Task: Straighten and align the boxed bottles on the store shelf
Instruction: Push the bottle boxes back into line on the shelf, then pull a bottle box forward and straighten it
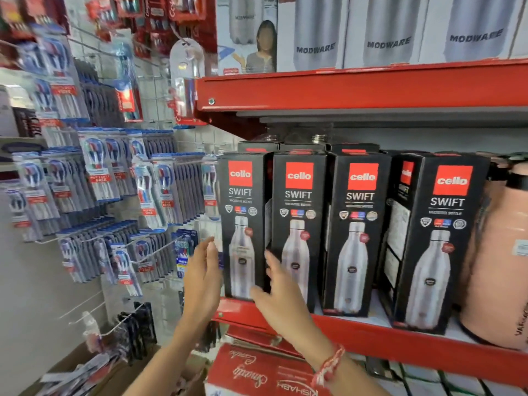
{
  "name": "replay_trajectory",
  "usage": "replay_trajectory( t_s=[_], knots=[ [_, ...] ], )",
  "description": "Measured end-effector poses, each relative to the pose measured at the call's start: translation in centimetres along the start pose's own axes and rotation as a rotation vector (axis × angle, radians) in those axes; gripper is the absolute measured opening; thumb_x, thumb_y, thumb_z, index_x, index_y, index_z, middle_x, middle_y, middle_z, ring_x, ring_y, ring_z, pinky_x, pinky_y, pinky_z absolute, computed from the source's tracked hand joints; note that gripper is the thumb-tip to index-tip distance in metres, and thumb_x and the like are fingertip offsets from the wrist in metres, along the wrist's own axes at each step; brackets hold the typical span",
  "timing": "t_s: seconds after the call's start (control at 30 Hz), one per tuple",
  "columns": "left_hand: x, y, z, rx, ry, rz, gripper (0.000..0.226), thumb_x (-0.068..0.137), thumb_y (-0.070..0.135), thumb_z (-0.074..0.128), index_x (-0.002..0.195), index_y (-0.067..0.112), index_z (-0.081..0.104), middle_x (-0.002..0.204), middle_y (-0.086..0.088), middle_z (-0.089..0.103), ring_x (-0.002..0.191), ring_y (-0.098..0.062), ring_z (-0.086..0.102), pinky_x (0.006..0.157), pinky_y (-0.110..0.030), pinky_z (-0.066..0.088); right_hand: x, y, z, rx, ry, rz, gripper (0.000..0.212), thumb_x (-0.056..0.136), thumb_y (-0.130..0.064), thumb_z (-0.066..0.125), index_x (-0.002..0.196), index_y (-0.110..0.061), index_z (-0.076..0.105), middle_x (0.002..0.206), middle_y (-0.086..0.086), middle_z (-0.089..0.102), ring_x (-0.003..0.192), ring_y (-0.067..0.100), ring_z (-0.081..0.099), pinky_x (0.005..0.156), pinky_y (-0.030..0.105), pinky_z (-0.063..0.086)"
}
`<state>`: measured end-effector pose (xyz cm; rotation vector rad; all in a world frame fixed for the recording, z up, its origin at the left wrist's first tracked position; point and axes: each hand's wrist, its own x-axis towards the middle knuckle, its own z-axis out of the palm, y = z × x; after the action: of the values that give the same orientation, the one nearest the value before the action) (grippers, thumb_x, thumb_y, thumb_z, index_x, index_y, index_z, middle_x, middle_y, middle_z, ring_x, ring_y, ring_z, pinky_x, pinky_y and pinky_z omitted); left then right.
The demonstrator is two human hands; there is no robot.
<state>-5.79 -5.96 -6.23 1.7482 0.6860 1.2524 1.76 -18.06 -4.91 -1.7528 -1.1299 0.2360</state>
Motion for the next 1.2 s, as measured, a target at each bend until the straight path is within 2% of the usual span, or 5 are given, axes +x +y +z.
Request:
replay_trajectory(
  t_s=[0.13, 0.3, 0.57, 0.83, 1.2],
  knots=[
    [1.1, -2.0, -0.4, -0.094, -0.317, -0.217, 0.087, 0.064, 0.094, 0.011, 0.143, 0.056, 0.01, 0.162, 0.0, 0.019, 0.147, -0.02, 0.024, 0.122, -0.049, 0.017, 0.5, 0.3, 2.0, -0.022, -0.067, 0.152, 0.078, 0.091, -0.027, 0.046, 0.15, -0.02, -0.004, 0.151, 0.0, 0.031, 0.118, 0.008, 0.05, 0.099, 0.022, 0.037],
    [1.3, -3.1, -1.0, -0.032, -0.515, -0.128, 0.059, 0.069, 0.091, 0.008, 0.126, 0.078, -0.001, 0.163, 0.011, 0.009, 0.15, -0.017, 0.014, 0.123, -0.051, 0.011, 1.3, 0.7, 3.1, 0.012, -0.077, 0.269, 0.086, 0.087, -0.031, 0.043, 0.144, -0.035, -0.021, 0.074, -0.016, 0.022, 0.052, 0.001, 0.035, 0.048, 0.017, 0.029],
    [-0.1, -2.0, -2.5, 0.036, -0.499, -0.101, 0.053, 0.074, 0.086, 0.008, 0.126, 0.078, 0.0, 0.156, 0.02, 0.014, 0.146, -0.023, 0.028, 0.121, -0.054, 0.019, 0.4, 0.5, 3.2, -0.123, -0.07, 0.174, 0.089, 0.09, -0.036, 0.043, 0.14, -0.038, -0.03, 0.111, 0.006, 0.058, 0.036, 0.003, 0.046, 0.042, 0.015, 0.034],
    [-1.8, -0.7, -1.3, 0.121, 0.006, 0.151, 0.037, 0.097, 0.038, 0.039, 0.123, 0.024, 0.06, 0.114, 0.007, 0.063, 0.11, -0.013, 0.06, 0.095, -0.033, 0.046, -2.5, 0.9, -0.9, 0.032, 0.306, 0.112, 0.037, 0.09, -0.023, 0.051, 0.126, -0.026, 0.044, 0.129, -0.004, 0.049, 0.117, 0.01, 0.049, 0.099, 0.026, 0.04],
    [-6.6, 2.4, 5.2, -0.115, -0.385, -0.155, 0.069, 0.091, 0.061, 0.024, 0.146, 0.021, 0.035, 0.152, 0.004, 0.039, 0.141, -0.008, 0.033, 0.111, -0.021, 0.019, -3.2, 4.6, -3.6, 0.09, 0.115, 0.316, 0.075, 0.093, -0.036, 0.046, 0.15, -0.02, 0.0, 0.16, -0.002, 0.008, 0.145, 0.015, 0.017, 0.117, 0.034, 0.02]
  ],
)
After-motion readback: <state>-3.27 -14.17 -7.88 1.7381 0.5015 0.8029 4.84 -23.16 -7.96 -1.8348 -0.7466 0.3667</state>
